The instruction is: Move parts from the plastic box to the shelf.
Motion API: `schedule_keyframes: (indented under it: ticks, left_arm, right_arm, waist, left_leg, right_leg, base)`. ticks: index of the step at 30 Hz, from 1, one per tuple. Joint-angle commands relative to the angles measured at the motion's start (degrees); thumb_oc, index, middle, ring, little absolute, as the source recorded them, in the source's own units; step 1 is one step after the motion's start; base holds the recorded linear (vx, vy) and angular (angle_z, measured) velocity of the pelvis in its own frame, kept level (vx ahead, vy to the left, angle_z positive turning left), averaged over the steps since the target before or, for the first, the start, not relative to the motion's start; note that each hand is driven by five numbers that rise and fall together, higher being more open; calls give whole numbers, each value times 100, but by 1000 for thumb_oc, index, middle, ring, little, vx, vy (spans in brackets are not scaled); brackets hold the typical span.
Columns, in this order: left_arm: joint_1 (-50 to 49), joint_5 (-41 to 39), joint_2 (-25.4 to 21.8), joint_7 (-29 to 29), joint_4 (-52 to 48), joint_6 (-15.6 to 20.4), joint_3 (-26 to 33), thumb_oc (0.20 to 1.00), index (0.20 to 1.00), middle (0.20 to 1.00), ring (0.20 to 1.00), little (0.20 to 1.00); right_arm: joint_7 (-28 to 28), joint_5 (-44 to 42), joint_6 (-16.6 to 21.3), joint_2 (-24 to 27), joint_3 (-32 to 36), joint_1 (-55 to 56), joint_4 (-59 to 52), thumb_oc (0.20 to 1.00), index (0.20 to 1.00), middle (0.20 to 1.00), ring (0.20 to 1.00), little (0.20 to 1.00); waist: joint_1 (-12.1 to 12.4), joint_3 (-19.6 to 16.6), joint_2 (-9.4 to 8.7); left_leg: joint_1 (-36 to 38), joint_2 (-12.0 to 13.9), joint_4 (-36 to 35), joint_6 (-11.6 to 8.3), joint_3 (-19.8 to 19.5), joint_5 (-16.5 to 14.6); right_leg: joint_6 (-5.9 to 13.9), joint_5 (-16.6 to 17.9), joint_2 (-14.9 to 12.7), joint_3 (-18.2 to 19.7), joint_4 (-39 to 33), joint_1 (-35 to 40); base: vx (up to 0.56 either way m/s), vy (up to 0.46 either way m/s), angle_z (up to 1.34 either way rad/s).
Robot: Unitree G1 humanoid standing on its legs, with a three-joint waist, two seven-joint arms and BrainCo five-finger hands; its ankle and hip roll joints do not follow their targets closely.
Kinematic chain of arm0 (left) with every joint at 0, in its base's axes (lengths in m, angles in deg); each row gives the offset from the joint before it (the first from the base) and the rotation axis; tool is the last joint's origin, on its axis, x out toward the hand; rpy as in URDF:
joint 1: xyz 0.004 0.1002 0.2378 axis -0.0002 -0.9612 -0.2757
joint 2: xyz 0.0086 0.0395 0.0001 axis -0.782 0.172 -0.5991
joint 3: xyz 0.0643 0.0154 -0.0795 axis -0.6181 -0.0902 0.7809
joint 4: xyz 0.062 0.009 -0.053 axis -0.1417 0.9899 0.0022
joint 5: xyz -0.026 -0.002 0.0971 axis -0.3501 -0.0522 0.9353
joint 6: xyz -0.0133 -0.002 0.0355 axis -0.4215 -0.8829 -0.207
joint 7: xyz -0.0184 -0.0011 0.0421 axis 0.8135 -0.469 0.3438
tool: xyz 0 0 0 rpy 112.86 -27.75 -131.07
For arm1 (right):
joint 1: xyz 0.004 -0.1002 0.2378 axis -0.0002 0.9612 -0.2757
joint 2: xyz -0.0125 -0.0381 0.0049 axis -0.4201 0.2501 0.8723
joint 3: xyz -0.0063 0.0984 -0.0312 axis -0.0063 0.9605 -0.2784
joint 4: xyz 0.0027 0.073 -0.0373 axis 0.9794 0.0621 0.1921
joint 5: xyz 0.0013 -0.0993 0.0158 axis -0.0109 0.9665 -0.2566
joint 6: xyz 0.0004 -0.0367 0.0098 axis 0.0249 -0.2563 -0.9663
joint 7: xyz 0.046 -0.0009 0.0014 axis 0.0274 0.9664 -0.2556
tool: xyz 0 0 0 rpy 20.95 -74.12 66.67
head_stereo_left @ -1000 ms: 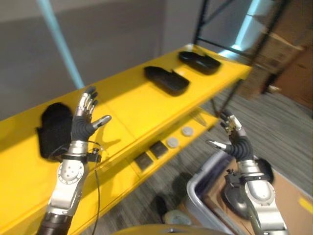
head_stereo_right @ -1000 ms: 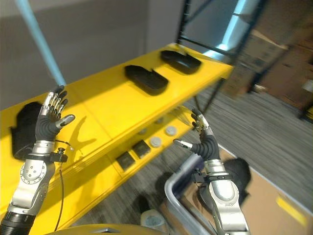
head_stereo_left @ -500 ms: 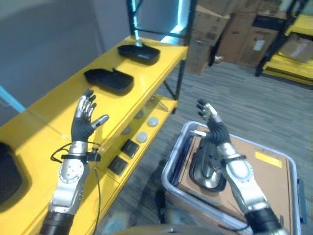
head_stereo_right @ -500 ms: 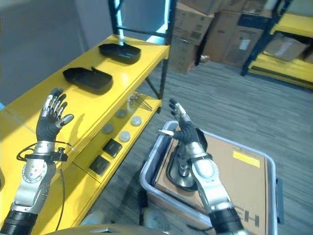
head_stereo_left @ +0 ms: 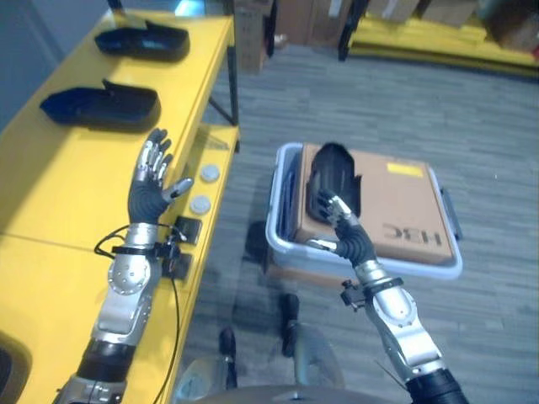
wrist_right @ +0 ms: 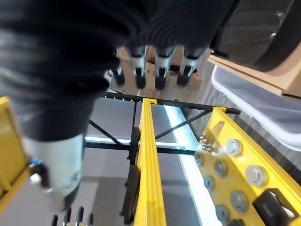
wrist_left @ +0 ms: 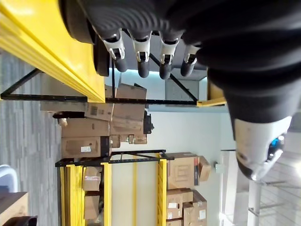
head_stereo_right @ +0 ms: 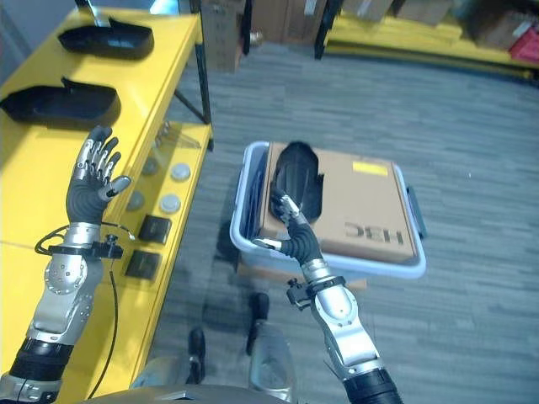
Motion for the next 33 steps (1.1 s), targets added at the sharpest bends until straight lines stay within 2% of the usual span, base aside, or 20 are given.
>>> schedule_keyframes:
  ticks: [1, 3, 5, 6, 9, 11, 13, 15, 16, 19, 20, 22, 23, 24, 25, 27, 30, 31, 33]
  left_arm:
    - [-136, -271, -430, 69, -427, 236, 151, 1000, 1000, 1000, 1000, 1000]
    - [-179, -310, -424, 35, -438, 200, 156, 1000, 1000, 1000, 1000, 1000]
    - [-288, -307, -418, 80, -462, 161, 193, 1000, 1000, 1000, 1000, 1000]
    - [-294, -309, -418, 82, -465, 159, 195, 1000, 1000, 1000, 1000, 1000]
    - [-451, -439, -324, 134, -444, 130, 220, 1000, 1000, 1000, 1000, 1000]
    - [-540, -527, -268, 231, -407, 48, 164, 1000, 1000, 1000, 1000, 1000]
    - [-653, -517, -213, 340, -381, 8, 160, 1000, 1000, 1000, 1000, 1000]
    - [-712, -544, -198, 376, -401, -16, 173, 1000, 1000, 1000, 1000, 1000]
    - [-781, -566, -174, 382, -387, -48, 209, 1000, 1000, 1000, 1000, 1000]
    - [-827, -678, -75, 376, -354, -64, 190, 1000, 1000, 1000, 1000, 1000]
    - [-823, -719, -46, 374, -343, -64, 161, 1000, 1000, 1000, 1000, 1000]
    - [-813, -728, -37, 391, -344, -95, 135, 1000, 1000, 1000, 1000, 1000]
    - [-808, -716, -47, 418, -327, -97, 99, 1000, 1000, 1000, 1000, 1000]
    - [-758, -684, -58, 413, -289, -112, 62, 1000, 1000, 1000, 1000, 1000]
    - [-692, -666, -52, 385, -242, -110, 37, 1000, 1000, 1000, 1000, 1000]
    - [-655, -653, -40, 390, -234, -117, 39, 1000, 1000, 1000, 1000, 1000]
    - [-628, -639, -29, 399, -198, -125, -13, 1000, 1000, 1000, 1000, 1000]
    - [-517, -616, -79, 371, -154, -157, -77, 1000, 1000, 1000, 1000, 1000]
    - [-468, -561, -165, 429, -164, -199, -109, 1000, 1000, 1000, 1000, 1000]
  right_arm:
    - [5, 81, 245, -36, 200, -210, -489, 1000, 1000, 1000, 1000, 1000]
    - [34, 152, 239, -25, 211, -256, -462, 1000, 1000, 1000, 1000, 1000]
    - [89, 171, 213, 14, 250, -255, -418, 1000, 1000, 1000, 1000, 1000]
    - [92, 174, 213, 13, 245, -253, -417, 1000, 1000, 1000, 1000, 1000]
    - [129, 292, 205, 174, 345, -172, -351, 1000, 1000, 1000, 1000, 1000]
    - [238, 291, 223, 318, 616, -96, -205, 1000, 1000, 1000, 1000, 1000]
    - [287, 332, 248, 430, 802, -41, -133, 1000, 1000, 1000, 1000, 1000]
    - [298, 291, 247, 463, 833, -48, -81, 1000, 1000, 1000, 1000, 1000]
    - [351, 174, 233, 498, 841, -112, 86, 1000, 1000, 1000, 1000, 1000]
    - [416, 135, 190, 581, 914, -138, 217, 1000, 1000, 1000, 1000, 1000]
    - [449, 156, 166, 602, 937, -146, 286, 1000, 1000, 1000, 1000, 1000]
    - [502, 215, 121, 582, 979, -160, 374, 1000, 1000, 1000, 1000, 1000]
    - [533, 235, 107, 570, 1019, -147, 441, 1000, 1000, 1000, 1000, 1000]
    - [596, 263, 87, 558, 1060, -135, 522, 1000, 1000, 1000, 1000, 1000]
    - [659, 297, 65, 530, 1074, -157, 583, 1000, 1000, 1000, 1000, 1000]
    - [679, 371, 9, 503, 1082, -176, 559, 1000, 1000, 1000, 1000, 1000]
    - [731, 523, -19, 466, 1113, -179, 585, 1000, 1000, 1000, 1000, 1000]
    - [769, 596, -88, 354, 1184, -119, 643, 1000, 1000, 1000, 1000, 1000]
    - [760, 678, -138, 212, 1277, -13, 635, 1000, 1000, 1000, 1000, 1000]
  waist:
    - [224, -409, -150]
    - [334, -550, -219]
    - [396, -692, -306]
    - [388, -702, -305]
    - [384, -765, -312]
    - [329, -709, -254]
    - [277, -679, -179]
    - [258, -646, -157]
    - [269, -523, -171]
    - [289, -378, -215]
    - [312, -339, -235]
    - [388, -365, -232]
    - [414, -397, -233]
    - [411, -418, -225]
    - [407, -459, -212]
    - [449, -576, -145]
    - [446, -630, -110]
    - [415, -742, -217]
    - [357, -778, -270]
  left_leg:
    - [394, 205, -357, -212, -396, -751]
    - [337, 299, -477, -312, -342, -657]
    - [295, 400, -589, -430, -230, -594]
    - [292, 402, -593, -433, -236, -593]
    - [318, 785, -745, -672, -56, -392]
    - [304, 1168, -765, -919, -88, -190]
    - [346, 1386, -717, -1006, -118, -153]
    - [334, 1469, -555, -1018, -125, -207]
    - [218, 1519, 43, -968, -178, -337]
    - [24, 1337, 730, -819, -88, -399]
    - [-101, 1186, 830, -772, -74, -432]
    - [-279, 782, 566, -686, -198, -456]
    - [-407, 610, 378, -671, -225, -345]
    - [-632, 491, 123, -659, -39, -224]
    - [-791, 432, -91, -633, 217, -122]
    - [-737, 411, -313, -577, 418, 15]
    - [-650, 353, -290, -516, 325, 69]
    - [-585, 274, -158, -424, 324, -47]
    - [-371, 227, -170, -287, 349, -195]
  right_leg:
    - [-14, 579, -220, 26, -1350, 713]
    - [6, 616, -366, -150, -1676, 1023]
    - [82, 552, -346, -395, -2256, 1140]
    - [81, 578, -341, -411, -2310, 1165]
    - [10, 499, -18, -460, -2784, 1323]
    - [-195, 262, 333, -540, -2835, 1487]
    - [-339, 108, 544, -604, -2844, 1628]
    - [-417, 84, 638, -608, -2836, 1686]
    - [-529, 49, 727, -559, -2802, 1759]
    - [-621, 6, 722, -591, -2803, 1910]
    - [-632, -5, 704, -608, -2814, 1952]
    - [-601, 26, 686, -604, -2835, 1939]
    - [-571, 34, 678, -637, -2843, 1948]
    - [-547, 1, 684, -711, -2849, 1980]
    - [-532, -63, 700, -759, -2849, 1988]
    - [-489, -128, 744, -758, -2849, 2008]
    - [-468, -215, 711, -795, -2822, 2156]
    - [-399, -320, 521, -795, -2473, 2190]
    - [-300, -335, 392, -756, -1764, 2042]
  base:
    - [-110, -221, 13]
    - [-66, -260, 3]
    - [-22, -251, -40]
    - [-16, -259, -74]
    - [15, -365, -4]
    - [-25, -465, -20]
    - [-16, -368, 12]
    - [-4, -243, 9]
    - [-13, -243, -23]
    - [5, -180, -18]
    - [34, -75, 10]
    - [83, -23, 15]
    - [118, 12, 10]
    - [121, 36, 16]
    - [121, 63, 39]
    - [133, 88, 40]
    - [234, 173, -2]
    - [262, 201, -8]
    - [267, 201, 9]
